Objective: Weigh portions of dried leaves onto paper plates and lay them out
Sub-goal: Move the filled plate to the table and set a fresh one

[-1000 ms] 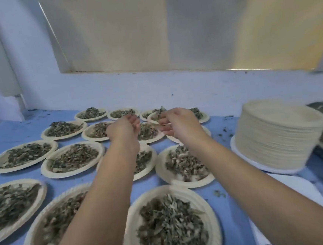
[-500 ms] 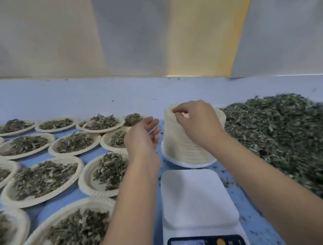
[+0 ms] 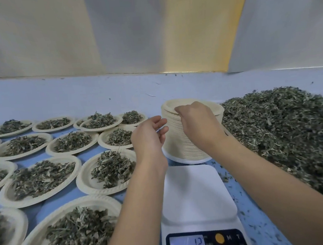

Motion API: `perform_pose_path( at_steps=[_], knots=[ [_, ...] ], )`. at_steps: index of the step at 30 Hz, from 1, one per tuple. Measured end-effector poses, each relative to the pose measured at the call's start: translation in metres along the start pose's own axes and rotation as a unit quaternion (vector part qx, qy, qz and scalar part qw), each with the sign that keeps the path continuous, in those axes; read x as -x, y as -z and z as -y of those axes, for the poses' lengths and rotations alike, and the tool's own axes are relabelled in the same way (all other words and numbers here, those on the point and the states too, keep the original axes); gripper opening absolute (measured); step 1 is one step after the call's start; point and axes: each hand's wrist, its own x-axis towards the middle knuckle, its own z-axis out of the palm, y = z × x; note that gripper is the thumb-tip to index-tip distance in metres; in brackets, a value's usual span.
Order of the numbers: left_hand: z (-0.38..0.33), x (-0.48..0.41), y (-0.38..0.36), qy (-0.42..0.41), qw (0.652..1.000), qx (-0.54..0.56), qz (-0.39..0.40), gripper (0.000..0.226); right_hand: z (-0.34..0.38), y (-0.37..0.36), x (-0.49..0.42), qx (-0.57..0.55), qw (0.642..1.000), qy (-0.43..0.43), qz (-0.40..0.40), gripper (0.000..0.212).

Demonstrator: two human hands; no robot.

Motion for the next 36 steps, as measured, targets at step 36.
perform_pose_path(
  at_steps=[36],
  knots=[
    [-0.040,0.024,0.042,-0.046,0.885,-0.456,0.078,0.036,-0.038,0.036,0.090,-0.394,0.854,-0.323,-0.099,0.051]
  ],
)
